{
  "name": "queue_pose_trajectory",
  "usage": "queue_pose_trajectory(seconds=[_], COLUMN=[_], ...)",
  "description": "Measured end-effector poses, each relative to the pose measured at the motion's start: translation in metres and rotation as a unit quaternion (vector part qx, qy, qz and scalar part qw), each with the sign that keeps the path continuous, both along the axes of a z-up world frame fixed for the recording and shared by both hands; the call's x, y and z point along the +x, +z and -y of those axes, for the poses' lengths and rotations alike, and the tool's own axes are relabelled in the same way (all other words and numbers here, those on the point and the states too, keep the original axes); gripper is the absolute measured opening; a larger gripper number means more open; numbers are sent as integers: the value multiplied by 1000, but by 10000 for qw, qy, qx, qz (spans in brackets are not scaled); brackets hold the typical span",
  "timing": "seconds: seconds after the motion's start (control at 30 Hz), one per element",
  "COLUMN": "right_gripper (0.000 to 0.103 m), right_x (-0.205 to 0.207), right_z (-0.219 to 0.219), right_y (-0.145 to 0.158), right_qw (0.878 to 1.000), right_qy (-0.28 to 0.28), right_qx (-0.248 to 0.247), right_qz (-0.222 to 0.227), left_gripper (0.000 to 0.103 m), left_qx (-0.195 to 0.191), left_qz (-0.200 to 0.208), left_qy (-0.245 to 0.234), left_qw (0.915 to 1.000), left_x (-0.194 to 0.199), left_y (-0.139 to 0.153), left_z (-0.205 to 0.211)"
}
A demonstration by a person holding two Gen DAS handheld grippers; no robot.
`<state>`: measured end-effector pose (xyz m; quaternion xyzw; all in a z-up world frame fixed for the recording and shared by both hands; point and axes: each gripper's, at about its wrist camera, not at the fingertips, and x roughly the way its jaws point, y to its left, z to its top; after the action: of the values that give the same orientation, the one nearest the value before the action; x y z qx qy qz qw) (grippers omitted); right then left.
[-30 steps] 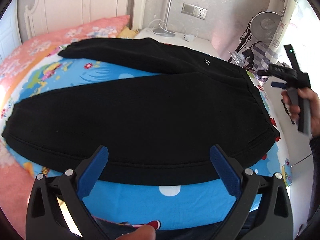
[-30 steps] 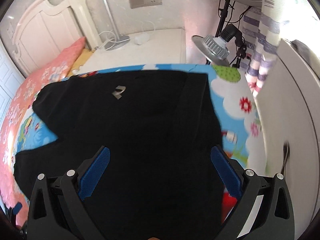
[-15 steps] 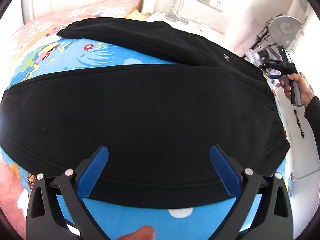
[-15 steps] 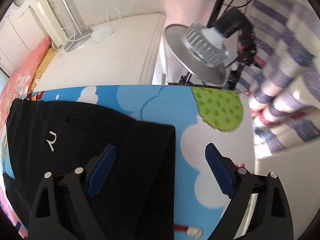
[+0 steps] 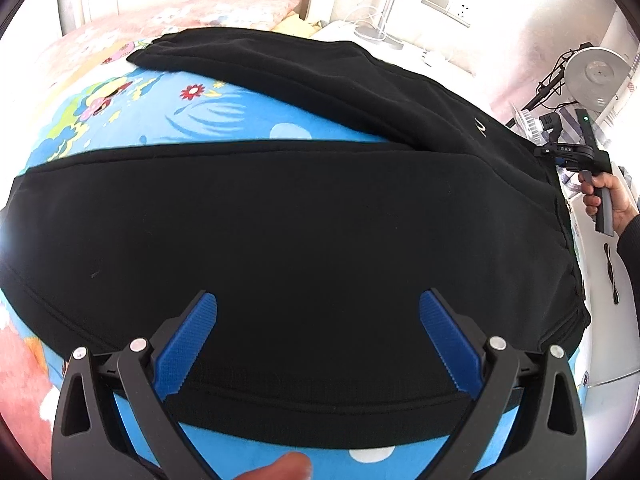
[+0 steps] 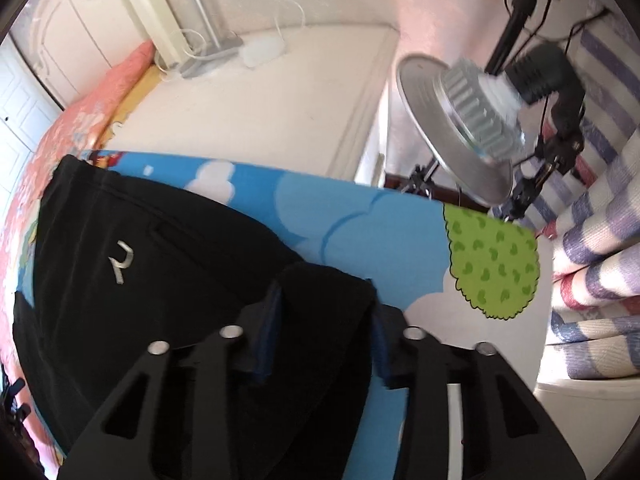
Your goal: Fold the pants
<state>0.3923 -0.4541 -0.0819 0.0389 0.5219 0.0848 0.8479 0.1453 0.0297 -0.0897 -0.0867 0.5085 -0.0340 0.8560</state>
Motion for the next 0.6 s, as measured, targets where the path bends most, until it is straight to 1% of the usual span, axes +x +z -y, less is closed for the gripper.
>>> queue_pose_trajectory(seconds=[0.1, 0.13, 0.2, 0.23, 0.3, 0.33, 0.37, 0.4, 0.43, 0.47, 0.5, 0.53, 0.57, 0.6], right_gripper=[29, 28, 28, 27, 27, 26, 26, 25, 25, 21, 16, 15, 14, 14], right_x=[-31, -51, -88, -114, -169, -191, -213, -241, -257, -276, -287, -299, -308, -313], right_z=[-24, -37, -57, -72, -99, -106, -115, -124, -129, -136, -136, -140, -142, -145], right_y=[44, 64, 90, 102, 116, 118, 116, 110, 102, 91, 83, 71, 56, 43], right_qw=[9973, 9943, 9880, 9829, 9738, 9712, 9697, 9695, 9703, 9724, 9737, 9764, 9801, 9831], right_qy=[128, 213, 406, 543, 789, 894, 970, 1063, 1116, 1147, 1143, 1099, 1061, 1031], right_qx=[-208, -279, -371, -480, -605, -607, -584, -495, -427, -362, -331, -277, -173, -105], right_qz=[687, 1007, 1446, 1691, 2044, 2123, 2165, 2150, 2105, 2002, 1944, 1836, 1667, 1509], left_gripper=[101, 101, 101, 101, 101, 101, 101, 101, 101, 101, 101, 100, 100, 100], left_qx=[-43, -69, -194, -307, -513, -630, -837, -1095, -1308, -1651, -1871, -2066, -2319, -2497], left_qz=[173, 239, 309, 348, 450, 482, 506, 510, 501, 469, 441, 403, 358, 306], left_qy=[-51, -61, -79, -82, -98, -111, -134, -176, -215, -276, -308, -308, -298, -312], left_qw=[9998, 9997, 9993, 9989, 9976, 9968, 9951, 9925, 9899, 9848, 9809, 9771, 9716, 9673], left_x=[6, 9, 15, 18, 25, 28, 32, 36, 40, 48, 54, 61, 74, 85], left_y=[11, 15, 21, 24, 33, 36, 39, 41, 42, 42, 41, 40, 38, 35], left_z=[1, 1, -1, -3, -6, -8, -11, -15, -16, -20, -22, -23, -27, -28])
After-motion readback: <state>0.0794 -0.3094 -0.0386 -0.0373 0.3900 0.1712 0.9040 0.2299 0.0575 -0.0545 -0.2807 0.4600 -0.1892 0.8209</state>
